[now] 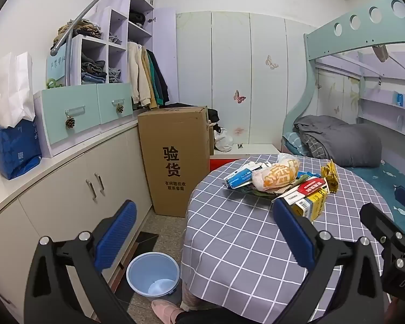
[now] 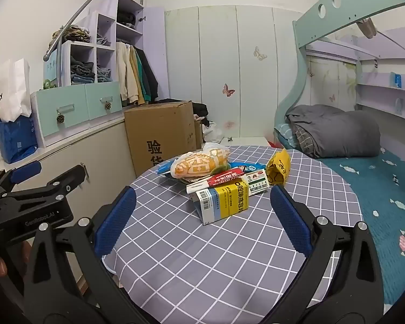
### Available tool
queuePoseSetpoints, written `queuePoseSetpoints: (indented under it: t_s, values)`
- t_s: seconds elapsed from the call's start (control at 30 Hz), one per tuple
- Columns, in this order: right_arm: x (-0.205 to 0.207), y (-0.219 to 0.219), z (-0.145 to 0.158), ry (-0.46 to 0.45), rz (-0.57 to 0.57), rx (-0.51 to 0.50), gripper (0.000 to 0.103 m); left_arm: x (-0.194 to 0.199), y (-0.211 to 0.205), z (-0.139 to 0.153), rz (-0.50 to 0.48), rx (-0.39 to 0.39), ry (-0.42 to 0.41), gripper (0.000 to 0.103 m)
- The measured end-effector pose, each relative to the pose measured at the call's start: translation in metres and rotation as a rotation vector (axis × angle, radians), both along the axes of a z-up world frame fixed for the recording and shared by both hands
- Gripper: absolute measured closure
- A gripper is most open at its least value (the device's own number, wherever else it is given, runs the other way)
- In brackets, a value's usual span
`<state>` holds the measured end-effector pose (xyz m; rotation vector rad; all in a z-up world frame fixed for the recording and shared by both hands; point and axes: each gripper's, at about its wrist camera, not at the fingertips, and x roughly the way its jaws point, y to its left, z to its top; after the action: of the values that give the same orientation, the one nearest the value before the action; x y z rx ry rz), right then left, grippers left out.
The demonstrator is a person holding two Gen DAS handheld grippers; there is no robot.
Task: Collect trash
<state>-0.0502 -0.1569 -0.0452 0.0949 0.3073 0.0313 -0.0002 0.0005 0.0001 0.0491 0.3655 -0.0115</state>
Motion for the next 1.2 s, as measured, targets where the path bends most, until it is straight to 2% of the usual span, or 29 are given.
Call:
queuePoseSetpoints:
  t_s: [1.2]
  values:
    - [-0.0004,0.0047,-0.0075,0.01,0.016,0.002,0.006,-0.0044,0.0008,0.0027,-0.004,0.004,0.0,0.004]
